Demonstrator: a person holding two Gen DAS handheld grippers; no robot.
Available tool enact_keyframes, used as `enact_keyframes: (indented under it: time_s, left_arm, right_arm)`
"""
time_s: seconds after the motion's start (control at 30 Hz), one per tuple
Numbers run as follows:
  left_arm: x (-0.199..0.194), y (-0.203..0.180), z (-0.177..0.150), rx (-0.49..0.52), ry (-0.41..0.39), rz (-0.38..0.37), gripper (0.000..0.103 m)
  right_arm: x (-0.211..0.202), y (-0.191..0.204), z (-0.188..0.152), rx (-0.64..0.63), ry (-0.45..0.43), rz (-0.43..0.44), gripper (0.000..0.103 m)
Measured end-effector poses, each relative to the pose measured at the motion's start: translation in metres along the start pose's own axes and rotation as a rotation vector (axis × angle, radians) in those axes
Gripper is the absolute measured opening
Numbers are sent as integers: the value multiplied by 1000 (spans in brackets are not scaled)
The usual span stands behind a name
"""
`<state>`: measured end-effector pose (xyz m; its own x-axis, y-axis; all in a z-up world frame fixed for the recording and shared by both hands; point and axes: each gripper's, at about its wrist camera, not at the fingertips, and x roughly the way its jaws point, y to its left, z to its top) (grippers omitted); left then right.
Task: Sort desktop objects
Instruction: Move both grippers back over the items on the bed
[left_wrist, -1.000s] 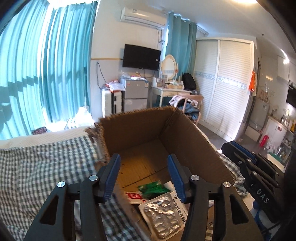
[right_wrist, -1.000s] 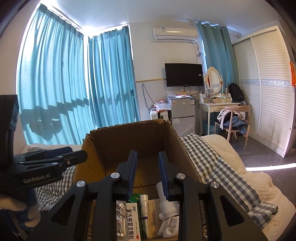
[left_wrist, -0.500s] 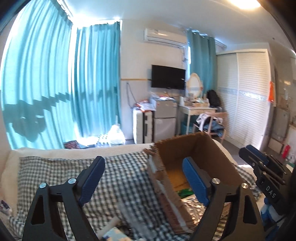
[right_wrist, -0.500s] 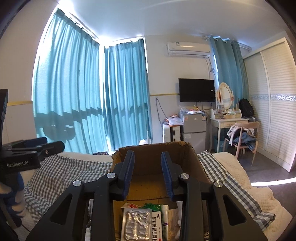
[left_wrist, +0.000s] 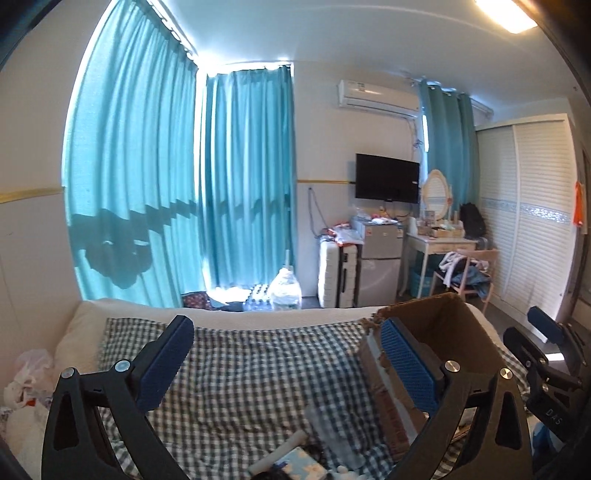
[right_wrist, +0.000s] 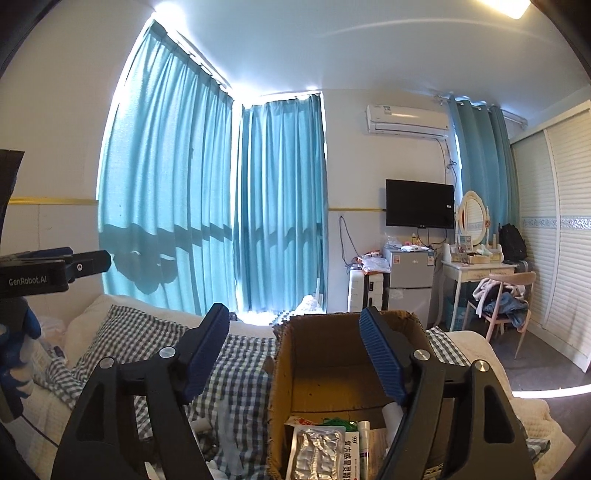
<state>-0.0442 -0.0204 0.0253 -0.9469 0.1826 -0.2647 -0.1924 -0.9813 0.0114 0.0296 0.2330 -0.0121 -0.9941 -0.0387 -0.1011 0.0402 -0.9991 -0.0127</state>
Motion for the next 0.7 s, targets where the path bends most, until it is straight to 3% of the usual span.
enact_keyframes:
  time_s: [0.1,0.43,0.7]
  left_arm:
    - [-5,13,-3,-14,-1,31,103]
    - [-15,50,-17,-25,37,144,103]
    - [-6,68,-46,-54,121,128,103]
  right_arm:
    - [0,10,-1,-21,3,4,86]
    - [-7,42,-5,-107,25,44,97]
    - [-19,65,-30,-160,52,88,103]
